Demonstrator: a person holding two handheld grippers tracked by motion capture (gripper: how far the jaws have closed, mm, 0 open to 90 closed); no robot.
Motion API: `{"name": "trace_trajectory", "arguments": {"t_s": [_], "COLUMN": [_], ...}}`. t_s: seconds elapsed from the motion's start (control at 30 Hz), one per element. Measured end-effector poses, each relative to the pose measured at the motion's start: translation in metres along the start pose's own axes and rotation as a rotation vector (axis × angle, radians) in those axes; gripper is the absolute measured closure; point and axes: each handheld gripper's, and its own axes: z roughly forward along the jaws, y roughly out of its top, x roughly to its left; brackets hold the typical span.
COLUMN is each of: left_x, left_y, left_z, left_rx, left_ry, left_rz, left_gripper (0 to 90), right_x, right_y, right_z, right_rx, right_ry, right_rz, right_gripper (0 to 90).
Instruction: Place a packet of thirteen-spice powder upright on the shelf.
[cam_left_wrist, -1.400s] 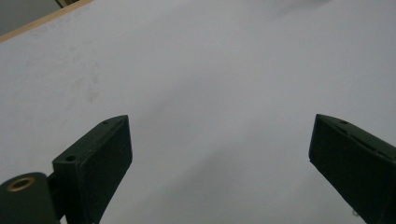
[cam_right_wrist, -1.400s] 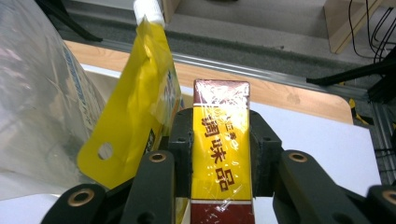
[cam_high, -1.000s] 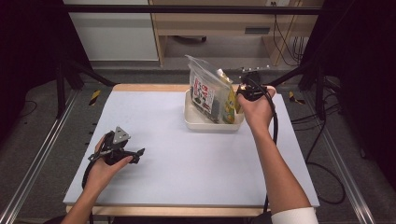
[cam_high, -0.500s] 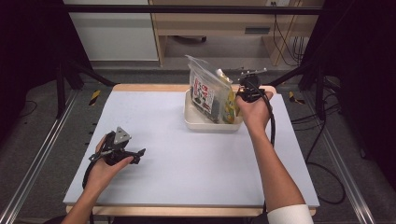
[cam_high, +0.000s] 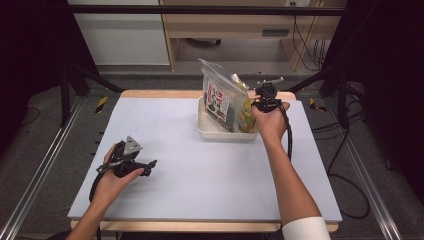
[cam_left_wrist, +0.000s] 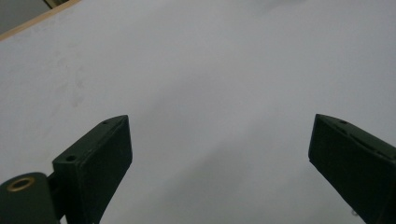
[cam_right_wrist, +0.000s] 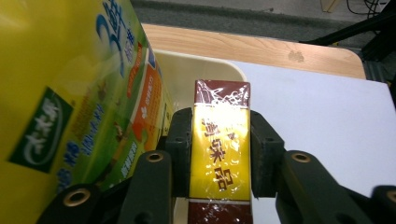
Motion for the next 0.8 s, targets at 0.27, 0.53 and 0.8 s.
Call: {"name": "trace_trajectory", "arguments": {"t_s": [0.27,0.53,0.8], "left_x": [0.002,0.005,0.008], "left_y": [0.0,-0.001,-0.002], "left_z": [-0.002,-0.002,-0.003], "left_rx": [-0.005,-0.007,-0.006], "left_ry": [0.012,0.031,0.029], "left_rz": [-0.003,-0.008,-0.022], "left_gripper": [6.1,6.0,5.3], "right_x": [-0.008,-0.014,-0.018], "right_y": [-0.007,-0.029,-0.059], "right_z": [-0.023,-0.051,-0.066], "right_rx": [-0.133,-0.23,-0.279], "right_ry": [0.047,0.087,0.123], "right_rz": [-0.009,-0.038,-0.046], "right_gripper": [57.2,53.7,38.8]}}
